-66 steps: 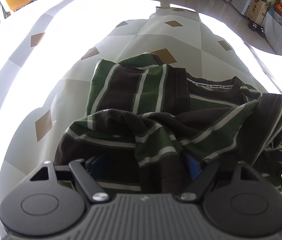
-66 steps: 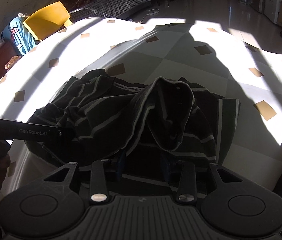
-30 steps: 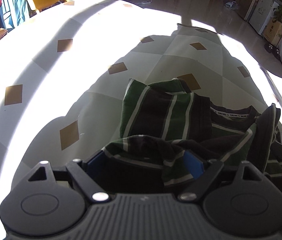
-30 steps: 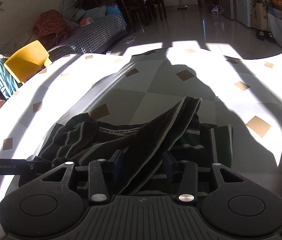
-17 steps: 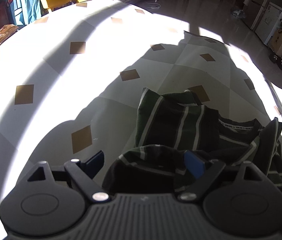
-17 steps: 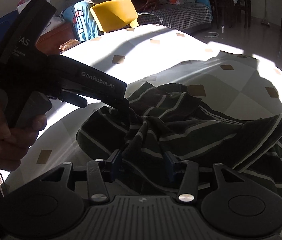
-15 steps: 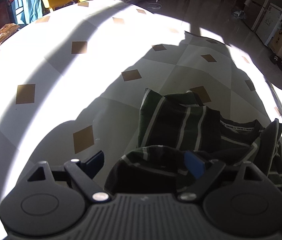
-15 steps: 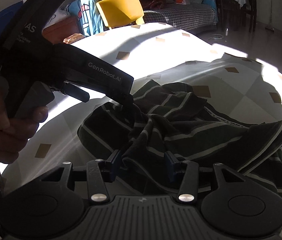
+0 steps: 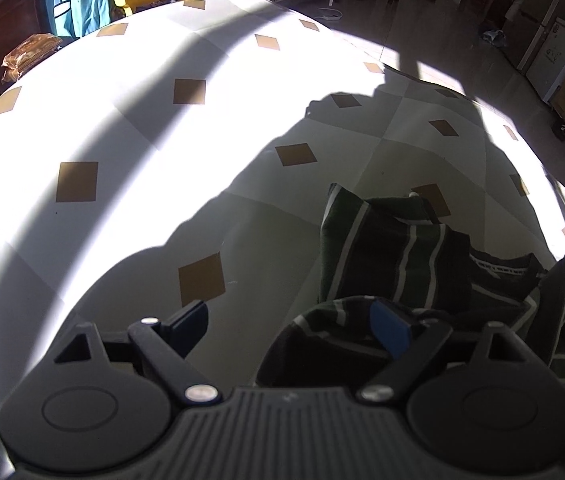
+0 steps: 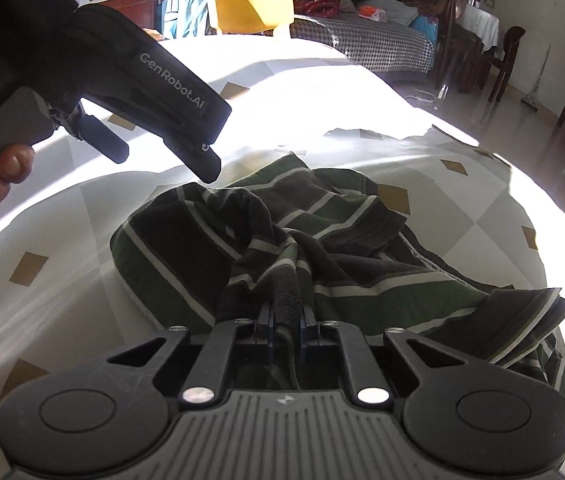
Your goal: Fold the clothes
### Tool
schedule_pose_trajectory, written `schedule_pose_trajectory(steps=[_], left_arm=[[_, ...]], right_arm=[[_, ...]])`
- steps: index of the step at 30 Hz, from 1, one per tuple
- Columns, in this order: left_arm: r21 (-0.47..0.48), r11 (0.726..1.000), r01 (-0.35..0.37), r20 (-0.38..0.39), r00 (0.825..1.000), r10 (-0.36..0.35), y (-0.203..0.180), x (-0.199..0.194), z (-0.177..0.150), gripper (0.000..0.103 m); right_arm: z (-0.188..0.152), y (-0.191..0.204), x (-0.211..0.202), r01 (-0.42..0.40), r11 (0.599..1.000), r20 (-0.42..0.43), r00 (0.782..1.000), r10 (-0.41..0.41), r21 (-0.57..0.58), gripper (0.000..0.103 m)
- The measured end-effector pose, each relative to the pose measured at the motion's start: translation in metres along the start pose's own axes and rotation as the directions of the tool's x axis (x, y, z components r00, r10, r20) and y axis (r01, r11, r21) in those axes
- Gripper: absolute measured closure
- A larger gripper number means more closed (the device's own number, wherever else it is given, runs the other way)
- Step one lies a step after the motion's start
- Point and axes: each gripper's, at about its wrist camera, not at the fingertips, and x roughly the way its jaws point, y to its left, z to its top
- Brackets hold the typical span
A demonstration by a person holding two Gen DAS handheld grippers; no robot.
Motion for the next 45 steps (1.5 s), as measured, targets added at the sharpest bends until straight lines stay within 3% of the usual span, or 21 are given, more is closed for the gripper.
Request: schedule_pose_trajectory(steps=[7, 12, 16, 19, 22, 27, 34, 45], left_arm=[[0.137, 0.99, -0.02, 0.006, 1.0, 0.019, -0.015, 0.003, -0.007, 0.015], [0.221, 0.973, -0.064, 0.013, 0.998, 0.063, -0.029, 0.015, -0.014, 0.015], [0.169, 0.983, -0.067, 0.03, 0.998, 0.063, -0.028, 0.022, -0.008, 0.014], [0.107, 0.99, -0.097, 0.038, 0.995, 0.093, -0.02, 0.029, -0.001, 0.01], [0.04, 0.989, -0.139, 0.02, 0.99, 0.138, -0.005, 0.038, 0.004, 0.009], [-0.049, 0.988, -0.145, -0.022, 0.989, 0.144, 0.011, 0.045, 0.006, 0.009], [0.008, 0.989, -0.147, 0.005, 0.989, 0.147, -0.004, 0.04, 0.004, 0.009], [0.095, 0.987, -0.131, -0.006, 0.991, 0.133, -0.022, 0.039, -0.01, 0.008]], right_arm=[[0.027, -0.034, -0.016, 0.047, 0.973, 0.116, 0.99, -0.075, 0.228, 0.096], [0.042, -0.041, -0.02, 0.027, 0.956, 0.193, 0.977, -0.086, 0.293, 0.096], [0.051, -0.041, -0.023, -0.014, 0.942, 0.262, 0.962, -0.079, 0.336, 0.093], [0.054, -0.042, -0.029, -0.022, 0.933, 0.304, 0.948, -0.094, 0.358, 0.075], [0.052, -0.049, -0.038, 0.007, 0.928, 0.325, 0.936, -0.138, 0.374, 0.07], [0.041, -0.061, -0.04, 0.026, 0.925, 0.251, 0.959, -0.129, 0.379, 0.069], [0.023, -0.059, -0.034, 0.026, 0.948, 0.12, 0.991, -0.067, 0.318, 0.069], [-0.01, -0.045, -0.024, 0.035, 0.985, -0.096, 0.995, -0.019, 0.17, 0.069]])
